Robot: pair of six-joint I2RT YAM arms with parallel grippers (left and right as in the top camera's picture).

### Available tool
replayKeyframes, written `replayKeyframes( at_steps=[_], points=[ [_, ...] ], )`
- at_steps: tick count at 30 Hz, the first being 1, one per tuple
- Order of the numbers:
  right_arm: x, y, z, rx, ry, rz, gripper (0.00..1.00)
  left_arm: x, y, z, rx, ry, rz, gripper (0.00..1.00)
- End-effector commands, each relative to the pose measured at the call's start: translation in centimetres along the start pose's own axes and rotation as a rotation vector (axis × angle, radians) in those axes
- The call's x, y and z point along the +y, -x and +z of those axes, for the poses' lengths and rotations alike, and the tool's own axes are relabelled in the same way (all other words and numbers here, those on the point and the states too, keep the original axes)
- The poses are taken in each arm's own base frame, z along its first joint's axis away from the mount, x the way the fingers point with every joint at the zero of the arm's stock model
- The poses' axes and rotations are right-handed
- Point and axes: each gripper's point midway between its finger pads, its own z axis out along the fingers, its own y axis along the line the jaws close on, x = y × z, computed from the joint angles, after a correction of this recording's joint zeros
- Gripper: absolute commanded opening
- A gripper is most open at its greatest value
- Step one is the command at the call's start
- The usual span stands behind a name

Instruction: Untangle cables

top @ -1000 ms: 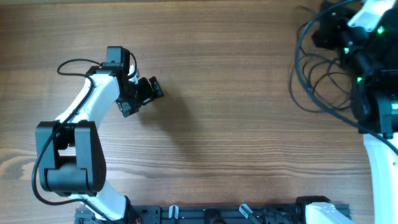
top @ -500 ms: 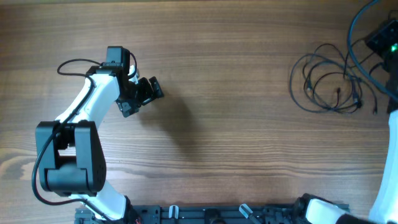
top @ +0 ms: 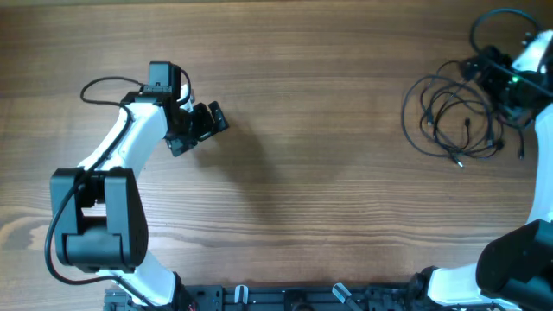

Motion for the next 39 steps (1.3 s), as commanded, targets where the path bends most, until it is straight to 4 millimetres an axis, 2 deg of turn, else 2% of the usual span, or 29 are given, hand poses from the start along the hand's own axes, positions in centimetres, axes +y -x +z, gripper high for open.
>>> replayKeyframes(
  at_steps=[1,2,3,5,6,9,11,13,15,19,22,24,26,30,33,36,39],
  points=[
    [7.8,-4.2,1.3,0.124,0.252,-0.282,1.0,-3.7,0.0,-0.2,-0.06,-0.037,0.231,1.0],
    [9.3,-5.4,1.7,0.141,0.266,-0.367,1.0,-4.2,0.2,-0.3,-0.092,-0.012,0.298,1.0],
    [10.4,-6.5,2.3,0.151,0.244,-0.443,1.0,-3.6,0.9,-0.7,-0.148,0.085,0.342,1.0],
    [10.7,-8.0,3.9,0.14,0.052,-0.561,1.0,-0.6,2.7,-2.4,-0.268,0.321,0.296,1.0],
    [10.6,-8.6,4.3,0.133,-0.039,-0.614,1.0,-0.1,2.7,-3.0,-0.274,0.333,0.254,1.0],
    [12.2,-10.8,5.0,0.152,-0.08,-0.693,1.0,0.2,1.0,-4.4,-0.196,0.265,0.207,1.0],
    [13.8,-12.6,5.1,0.197,0.001,-0.63,1.0,1.6,-0.2,-5.7,-0.152,0.274,0.147,1.0],
    [14.6,-14.1,5.1,0.255,0.064,-0.524,1.0,3.4,-1.4,-6.9,-0.111,0.303,0.053,1.0],
    [14.0,-15.6,5.1,0.322,0.061,-0.448,1.0,5.1,-3.2,-8.0,-0.037,0.311,-0.03,1.0],
    [10.8,-17.6,4.1,0.428,-0.066,-0.432,1.0,5.6,-5.8,-8.9,0.075,0.265,-0.097,1.0],
    [8.4,-18.3,2.9,0.473,-0.18,-0.447,1.0,4.8,-6.1,-9.9,0.045,0.249,-0.062,1.0],
    [8.1,-18.4,2.2,0.476,-0.186,-0.463,1.0,3.4,-5.8,-11.0,-0.016,0.216,-0.013,1.0],
    [8.7,-18.5,1.6,0.424,-0.148,-0.507,1.0,1.8,-5.6,-12.3,-0.09,0.181,0.042,1.0],
    [11.6,-19.2,-0.2,0.248,-0.018,-0.601,1.0,-0.9,-6.3,-14.7,-0.273,0.125,0.175,1.0],
    [13.2,-20.0,-2.3,0.107,0.082,-0.615,1.0,-1.1,-7.8,-15.9,-0.394,0.115,0.219,1.0],
    [12.7,-20.3,-5.7,-0.025,0.111,-0.59,1.0,-0.2,-9.2,-18.2,-0.544,0.056,0.157,1.0],
    [12.2,-19.5,-8.1,-0.115,0.123,-0.587,1.0,-0.1,-10.3,-20.7,-0.644,-0.021,0.149,1.0]
  ],
)
